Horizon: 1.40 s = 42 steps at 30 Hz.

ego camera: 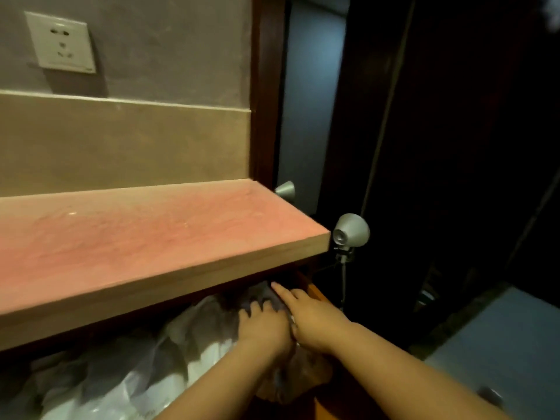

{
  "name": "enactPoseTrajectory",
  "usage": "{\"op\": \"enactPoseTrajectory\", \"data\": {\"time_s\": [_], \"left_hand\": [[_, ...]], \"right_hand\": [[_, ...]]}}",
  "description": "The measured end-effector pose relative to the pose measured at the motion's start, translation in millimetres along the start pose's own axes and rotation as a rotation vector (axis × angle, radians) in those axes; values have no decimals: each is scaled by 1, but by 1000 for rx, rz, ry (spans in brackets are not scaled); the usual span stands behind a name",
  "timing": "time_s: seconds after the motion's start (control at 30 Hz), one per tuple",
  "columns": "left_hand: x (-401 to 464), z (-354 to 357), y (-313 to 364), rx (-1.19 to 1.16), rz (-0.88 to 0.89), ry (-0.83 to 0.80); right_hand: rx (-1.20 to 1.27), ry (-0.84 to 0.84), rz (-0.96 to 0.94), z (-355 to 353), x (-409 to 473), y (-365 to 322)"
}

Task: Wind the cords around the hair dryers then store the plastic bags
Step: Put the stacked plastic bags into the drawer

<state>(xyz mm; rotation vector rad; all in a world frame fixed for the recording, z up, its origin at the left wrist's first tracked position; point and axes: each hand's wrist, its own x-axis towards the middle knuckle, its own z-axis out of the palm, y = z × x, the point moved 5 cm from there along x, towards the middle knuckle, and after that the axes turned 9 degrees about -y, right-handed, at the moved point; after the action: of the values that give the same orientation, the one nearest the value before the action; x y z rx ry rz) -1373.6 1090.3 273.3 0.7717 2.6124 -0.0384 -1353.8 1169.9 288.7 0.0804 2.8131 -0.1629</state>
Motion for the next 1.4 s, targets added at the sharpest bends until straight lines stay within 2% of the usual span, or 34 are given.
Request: {"op": "enactPoseTrajectory", "data": {"time_s": [0.07, 0.13, 0.2, 0.27, 0.4, 0.5, 0.57, 0.7, 0.83, 1.0, 1.17, 1.27, 1.4], "left_hand": [[-7, -17, 30, 45, 130, 55], [-20, -38, 65, 87, 299, 185], [-47, -55, 109, 68, 509, 323], [-87, -62, 151, 43, 709, 385], [-181, -31, 223, 179, 1004, 316], [-270, 13, 268, 292, 1218, 221], [-326, 36, 286, 308, 1349, 199], [-464, 80, 313, 306, 1628, 188], [-613, 132, 320, 330, 1898, 150], [-777, 223, 300, 511, 2077, 155], [-954, 327, 248, 734, 2178, 20], [-1055, 361, 212, 659, 2335, -62], [-1164, 386, 164, 512, 2502, -89]], "right_hand": [[-47, 122, 98, -16, -28, 12], [-109, 332, 264, -37, -75, 27], [-111, 533, 464, -52, -143, 41], [-101, 639, 688, -55, -218, 50], [-28, 619, 1143, -24, -374, 50], [27, 583, 1455, 18, -500, 16], [85, 543, 1595, 47, -558, -14], [144, 439, 1865, 110, -664, -97], [222, 436, 2110, 170, -768, -199], [179, 477, 2353, 206, -887, -335], [171, 419, 2567, 249, -1000, -493], [174, 390, 2695, 285, -1049, -576], [351, 405, 2856, 347, -1086, -672]]}}
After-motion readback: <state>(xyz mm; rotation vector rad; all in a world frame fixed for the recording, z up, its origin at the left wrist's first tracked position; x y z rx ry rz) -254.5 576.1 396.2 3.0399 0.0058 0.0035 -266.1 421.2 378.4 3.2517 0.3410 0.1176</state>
